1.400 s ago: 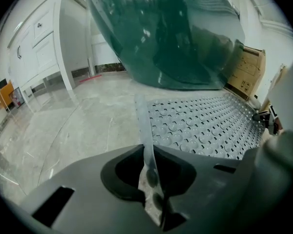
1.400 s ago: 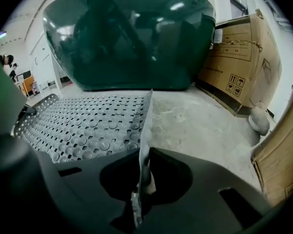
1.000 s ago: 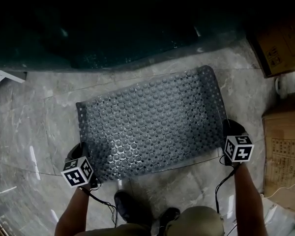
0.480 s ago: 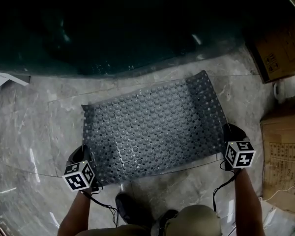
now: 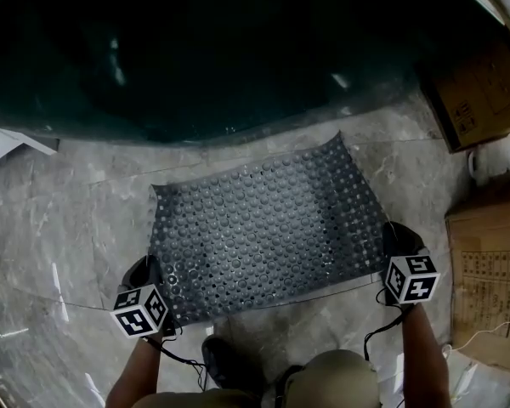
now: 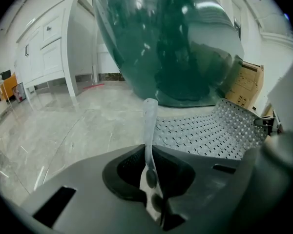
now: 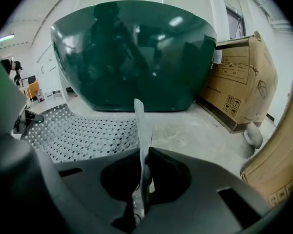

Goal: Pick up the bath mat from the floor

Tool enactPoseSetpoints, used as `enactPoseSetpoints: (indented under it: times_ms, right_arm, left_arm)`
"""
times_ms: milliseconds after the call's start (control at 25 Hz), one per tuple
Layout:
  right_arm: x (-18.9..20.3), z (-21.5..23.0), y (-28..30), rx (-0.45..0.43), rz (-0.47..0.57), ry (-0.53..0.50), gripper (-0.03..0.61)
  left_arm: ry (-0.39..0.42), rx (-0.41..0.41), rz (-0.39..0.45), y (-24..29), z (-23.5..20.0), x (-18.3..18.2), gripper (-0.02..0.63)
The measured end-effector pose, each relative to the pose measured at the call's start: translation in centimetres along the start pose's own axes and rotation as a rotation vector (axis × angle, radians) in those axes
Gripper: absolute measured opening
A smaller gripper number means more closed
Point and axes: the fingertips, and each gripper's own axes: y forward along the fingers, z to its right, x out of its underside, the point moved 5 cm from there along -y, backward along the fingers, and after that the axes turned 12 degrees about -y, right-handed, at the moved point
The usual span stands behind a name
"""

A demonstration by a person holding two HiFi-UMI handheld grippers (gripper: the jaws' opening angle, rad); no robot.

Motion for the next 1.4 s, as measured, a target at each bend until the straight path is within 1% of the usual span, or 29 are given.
enactPoseSetpoints:
  times_ms: [240,400,760,1040,1400]
  right_arm:
    - [-1.5,-1.1,-1.5,-0.009,0.021,-0.029,0.023]
    - [-2.8,-1.9,-2.3,-0.015,0.035,-0.052,0.023]
    - [-4.9,-3.8,-3.8,-0.044,0.072,-0.089,0.023]
    - [-6.8,-4.8,-5.3,-0.066,0.123,-0.094,0.023]
    - [-9.0,-6.2,-6.7,-0.104,0.176,-0.105,0.023]
  left_arm:
    - [0.006,0.042,0.016,-1.0,1.3,-0.9,0.037]
    - [0.027,0.058,0.029,-1.9,2.0,-1.4,0.037]
    - [0.060,0.125,0.045,-3.1,4.5,-2.3,0.037]
    - [0.089,0.172,0.061,-4.3,6.2,-3.4,0.037]
    - [0.091,0.227,0.080,-5.9,7.7,-4.9,0.037]
